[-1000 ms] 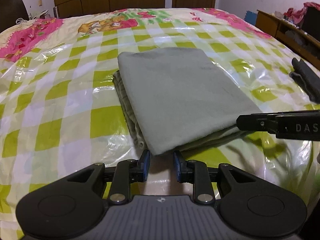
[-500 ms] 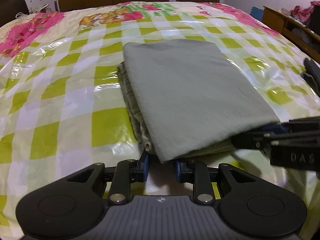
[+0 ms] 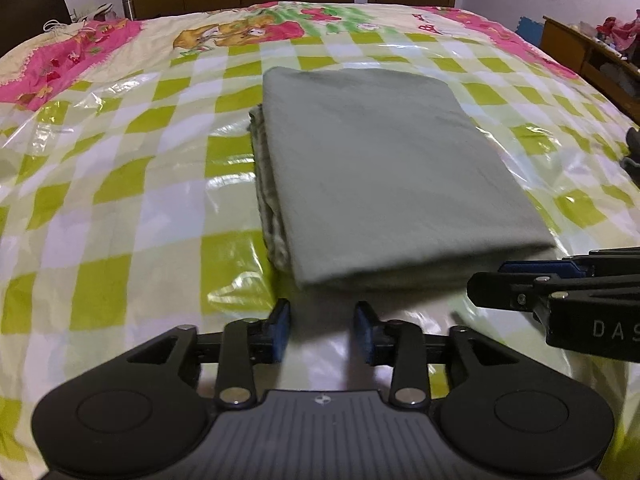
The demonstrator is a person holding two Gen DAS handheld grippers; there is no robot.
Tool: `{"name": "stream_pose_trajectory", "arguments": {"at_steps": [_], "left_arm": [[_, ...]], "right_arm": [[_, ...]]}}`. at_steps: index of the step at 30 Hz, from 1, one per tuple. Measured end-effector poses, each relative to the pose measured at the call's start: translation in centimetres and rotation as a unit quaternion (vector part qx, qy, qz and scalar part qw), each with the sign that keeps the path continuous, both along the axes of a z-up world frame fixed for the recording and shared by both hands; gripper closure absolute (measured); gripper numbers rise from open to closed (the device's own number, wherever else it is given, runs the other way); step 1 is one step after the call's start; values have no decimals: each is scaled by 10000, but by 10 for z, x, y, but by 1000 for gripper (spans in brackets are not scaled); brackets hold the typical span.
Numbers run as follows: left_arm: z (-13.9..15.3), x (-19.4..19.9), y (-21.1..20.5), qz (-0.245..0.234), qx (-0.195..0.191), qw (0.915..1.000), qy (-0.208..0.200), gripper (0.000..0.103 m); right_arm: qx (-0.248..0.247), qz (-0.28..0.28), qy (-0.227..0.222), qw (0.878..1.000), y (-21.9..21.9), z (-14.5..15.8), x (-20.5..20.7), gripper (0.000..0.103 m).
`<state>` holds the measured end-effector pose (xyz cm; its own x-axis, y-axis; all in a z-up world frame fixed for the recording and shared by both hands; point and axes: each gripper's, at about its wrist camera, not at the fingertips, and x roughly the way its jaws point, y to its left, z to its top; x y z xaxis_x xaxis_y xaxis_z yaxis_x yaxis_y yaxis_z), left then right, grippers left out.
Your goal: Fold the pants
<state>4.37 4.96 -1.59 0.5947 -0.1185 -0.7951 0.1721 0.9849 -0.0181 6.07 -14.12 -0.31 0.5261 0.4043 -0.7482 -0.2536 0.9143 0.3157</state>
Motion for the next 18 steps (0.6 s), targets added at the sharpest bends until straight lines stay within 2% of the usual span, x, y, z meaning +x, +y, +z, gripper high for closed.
{"name": "stream_pose_trajectory", "arguments": {"at_steps": [9, 18], "left_arm": [[4, -29, -12, 48, 124, 9999, -10, 44], [8, -38, -14, 108, 157, 9998, -48, 41]], "right_arm": [[54, -251, 8, 9997, -13, -2, -26, 72], [85, -276, -72, 9996, -15, 3, -38, 72]]}}
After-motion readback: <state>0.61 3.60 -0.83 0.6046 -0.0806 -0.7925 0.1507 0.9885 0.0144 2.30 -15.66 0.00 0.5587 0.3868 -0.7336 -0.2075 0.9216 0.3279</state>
